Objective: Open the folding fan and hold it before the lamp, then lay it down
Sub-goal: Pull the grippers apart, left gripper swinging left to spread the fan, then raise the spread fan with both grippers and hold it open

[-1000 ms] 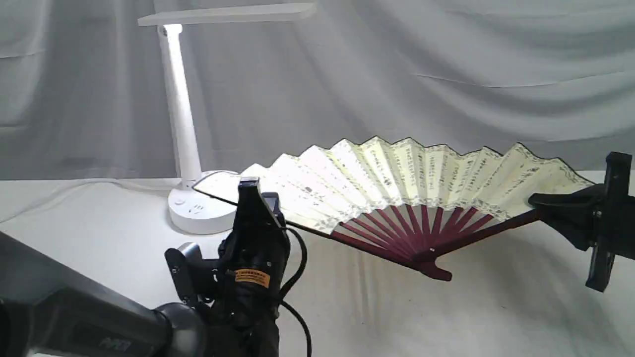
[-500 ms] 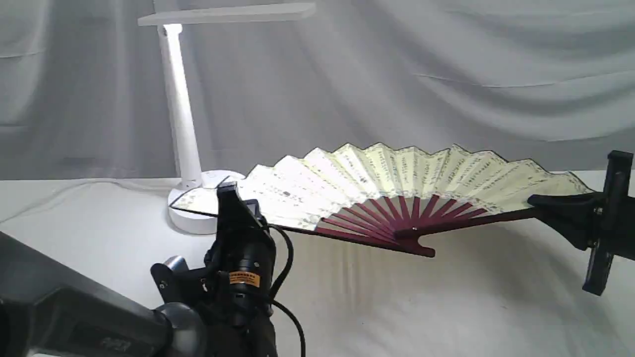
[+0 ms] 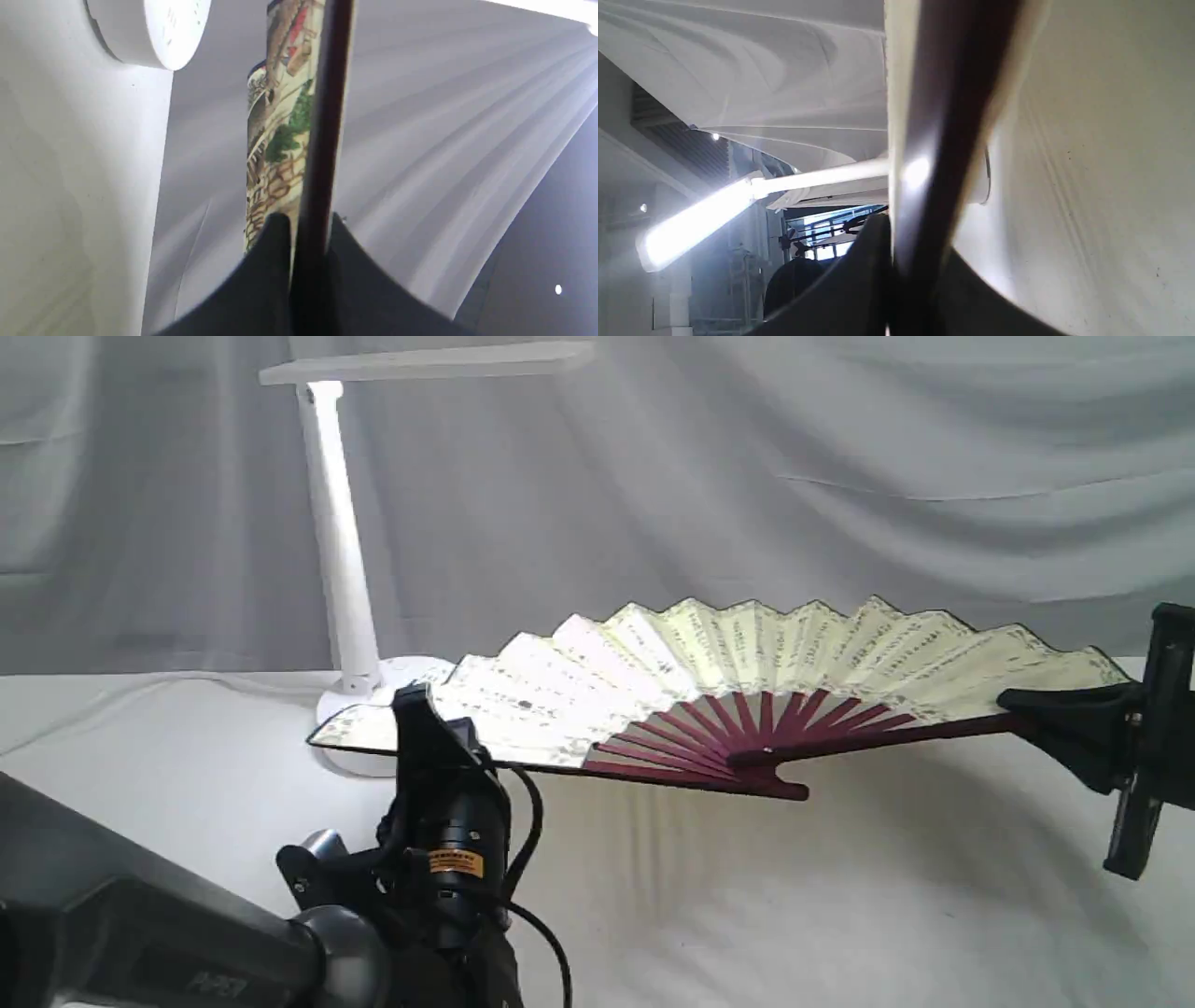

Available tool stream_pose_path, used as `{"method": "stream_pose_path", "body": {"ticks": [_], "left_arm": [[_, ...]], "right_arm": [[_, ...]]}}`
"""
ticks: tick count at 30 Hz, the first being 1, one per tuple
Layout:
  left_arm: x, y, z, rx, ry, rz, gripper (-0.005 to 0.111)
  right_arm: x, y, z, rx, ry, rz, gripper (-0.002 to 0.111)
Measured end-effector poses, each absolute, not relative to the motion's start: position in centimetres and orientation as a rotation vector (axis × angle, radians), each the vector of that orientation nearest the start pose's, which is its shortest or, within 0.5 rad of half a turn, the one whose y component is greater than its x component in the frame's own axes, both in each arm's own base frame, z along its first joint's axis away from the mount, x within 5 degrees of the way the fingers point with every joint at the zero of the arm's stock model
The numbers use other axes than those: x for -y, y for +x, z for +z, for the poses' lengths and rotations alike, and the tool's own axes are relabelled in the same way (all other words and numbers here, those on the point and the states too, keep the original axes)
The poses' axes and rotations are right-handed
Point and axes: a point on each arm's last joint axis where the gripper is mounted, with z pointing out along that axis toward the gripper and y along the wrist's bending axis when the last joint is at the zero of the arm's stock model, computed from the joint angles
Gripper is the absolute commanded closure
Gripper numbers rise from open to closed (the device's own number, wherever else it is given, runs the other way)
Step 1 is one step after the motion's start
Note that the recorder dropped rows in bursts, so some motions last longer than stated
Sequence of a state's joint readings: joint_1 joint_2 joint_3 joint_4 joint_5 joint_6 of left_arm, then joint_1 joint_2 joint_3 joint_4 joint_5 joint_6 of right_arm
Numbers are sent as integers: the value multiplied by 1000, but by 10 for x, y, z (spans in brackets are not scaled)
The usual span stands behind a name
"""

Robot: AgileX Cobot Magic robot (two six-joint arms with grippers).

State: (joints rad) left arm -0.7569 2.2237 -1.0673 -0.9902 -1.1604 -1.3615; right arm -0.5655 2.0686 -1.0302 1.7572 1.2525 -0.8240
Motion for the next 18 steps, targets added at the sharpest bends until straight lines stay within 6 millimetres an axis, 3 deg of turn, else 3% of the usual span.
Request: {"method": "stream_pose_path", "body": {"ticks": [7,18], "left_arm": [[229,338,106,-1079,-1485,-1236,107],[230,337,112,-1077,-1491,-1252,107]], "right_arm": [[134,342,150,-1814,1017,1638,108],[135,339,156,-1830,1008,1632,108]]}}
